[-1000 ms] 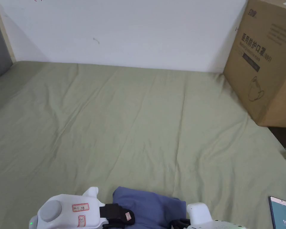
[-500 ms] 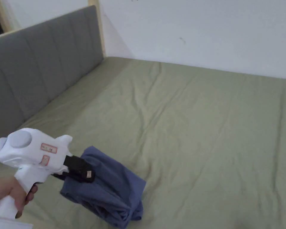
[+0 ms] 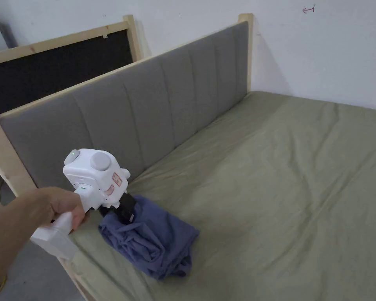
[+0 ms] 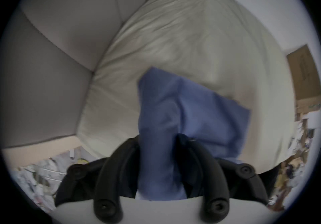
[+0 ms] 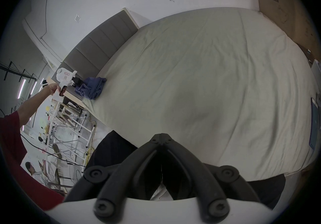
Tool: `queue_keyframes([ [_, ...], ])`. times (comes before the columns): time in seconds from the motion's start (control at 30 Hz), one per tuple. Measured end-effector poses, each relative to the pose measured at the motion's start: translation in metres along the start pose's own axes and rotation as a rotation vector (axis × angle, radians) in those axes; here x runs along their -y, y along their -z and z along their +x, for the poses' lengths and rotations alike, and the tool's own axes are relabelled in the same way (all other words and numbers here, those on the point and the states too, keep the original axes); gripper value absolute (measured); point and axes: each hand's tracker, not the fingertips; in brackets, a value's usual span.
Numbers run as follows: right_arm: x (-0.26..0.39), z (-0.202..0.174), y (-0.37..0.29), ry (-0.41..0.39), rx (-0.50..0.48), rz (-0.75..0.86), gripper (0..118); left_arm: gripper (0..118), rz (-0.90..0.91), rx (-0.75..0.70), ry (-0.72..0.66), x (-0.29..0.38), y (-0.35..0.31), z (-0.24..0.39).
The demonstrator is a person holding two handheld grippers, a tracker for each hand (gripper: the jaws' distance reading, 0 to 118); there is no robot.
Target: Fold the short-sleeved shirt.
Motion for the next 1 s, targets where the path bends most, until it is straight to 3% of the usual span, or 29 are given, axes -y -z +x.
queue_keyframes([
  [0.07, -0.003, -0.004, 0.001, -0.011, -0.003, -0.002, 0, 52, -0.034, -0.082, 0.019, -0.001, 0.004, -0.007],
  [0.17, -0.005, -0.009, -0.005, -0.019, -0.023, 0.012, 0, 50, -0.013, -0.089, 0.005, 0.001, -0.022, -0.021],
  [0.37, -0.009, -0.016, -0.029, -0.02, -0.048, 0.127, 0, 50, 0.315, -0.175, -0.098, 0.012, -0.138, -0.007],
  [0.47, -0.019, -0.02, -0.052, -0.046, -0.042, 0.237, 0, 37, 0.607, -0.042, 0.012, 0.052, -0.202, 0.053],
  [0.53, -0.026, -0.023, -0.071, -0.088, 0.0, 0.313, 0, 3, 0.749, -0.038, 0.071, 0.085, -0.226, 0.102],
  [0.57, -0.031, -0.026, -0.084, -0.103, 0.03, 0.361, 0, 0, 0.802, -0.068, 0.098, 0.105, -0.234, 0.135],
  [0.63, -0.036, -0.032, -0.108, -0.139, 0.058, 0.463, 0, 0, 0.912, 0.037, 0.15, 0.144, -0.24, 0.186],
  [0.77, -0.037, -0.049, -0.151, -0.299, 0.27, 0.645, 0, 0, 1.052, 0.298, 0.119, 0.22, -0.227, 0.281],
  [0.83, -0.032, -0.053, -0.167, -0.328, 0.339, 0.701, 0, 0, 1.093, 0.337, 0.198, 0.252, -0.218, 0.324],
  [0.9, -0.022, -0.054, -0.178, -0.333, 0.403, 0.776, 0, 0, 1.158, 0.259, 0.221, 0.279, -0.206, 0.362],
  [1.0, -0.006, -0.047, -0.185, -0.309, 0.42, 0.822, 0, 0, 1.221, 0.284, 0.22, 0.31, -0.199, 0.397],
])
